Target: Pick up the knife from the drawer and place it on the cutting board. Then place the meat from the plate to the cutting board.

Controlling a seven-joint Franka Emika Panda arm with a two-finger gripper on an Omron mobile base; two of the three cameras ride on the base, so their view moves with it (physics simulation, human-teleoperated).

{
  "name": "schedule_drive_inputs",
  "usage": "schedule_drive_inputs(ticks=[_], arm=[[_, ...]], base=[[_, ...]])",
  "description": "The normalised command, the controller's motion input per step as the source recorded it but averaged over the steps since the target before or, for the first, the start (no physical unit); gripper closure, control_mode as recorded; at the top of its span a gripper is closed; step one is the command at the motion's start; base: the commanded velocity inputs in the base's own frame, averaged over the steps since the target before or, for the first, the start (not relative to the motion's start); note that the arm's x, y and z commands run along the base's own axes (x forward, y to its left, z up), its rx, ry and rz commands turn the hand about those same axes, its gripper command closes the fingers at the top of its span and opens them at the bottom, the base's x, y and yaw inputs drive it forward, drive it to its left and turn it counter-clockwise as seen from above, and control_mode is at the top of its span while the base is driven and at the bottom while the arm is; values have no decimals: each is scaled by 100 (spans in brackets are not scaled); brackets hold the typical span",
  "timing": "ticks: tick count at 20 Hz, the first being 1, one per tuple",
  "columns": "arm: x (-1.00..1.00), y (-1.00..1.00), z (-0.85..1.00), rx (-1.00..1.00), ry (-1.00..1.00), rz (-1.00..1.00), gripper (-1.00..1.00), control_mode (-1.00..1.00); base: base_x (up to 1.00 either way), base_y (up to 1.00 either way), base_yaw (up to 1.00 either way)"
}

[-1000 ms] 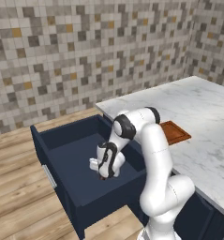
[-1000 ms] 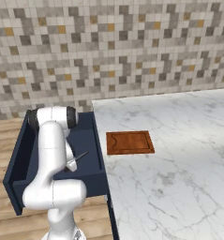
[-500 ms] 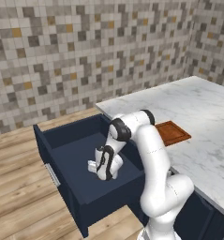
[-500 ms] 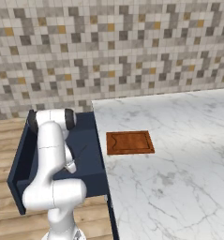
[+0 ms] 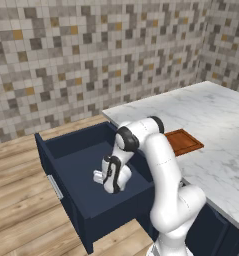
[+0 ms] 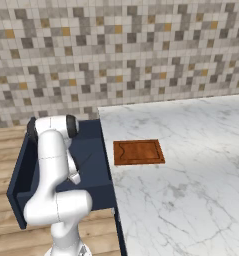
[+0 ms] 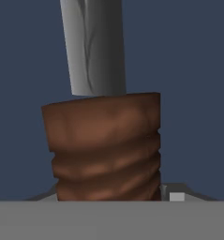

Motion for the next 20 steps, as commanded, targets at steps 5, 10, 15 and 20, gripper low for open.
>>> schedule_drive_inputs(ticks=[5,10,15,20], arm=[[-19,0,46,3,-11,0,100,-100],[-29,0,61,0,-10,0,100,-100],[-40,5,63,0,-8,0,100,-100],[-41,27,58,0,-4,0,100,-100]], base=[[0,0,0],[0,0,0],[0,0,0],[0,0,0]])
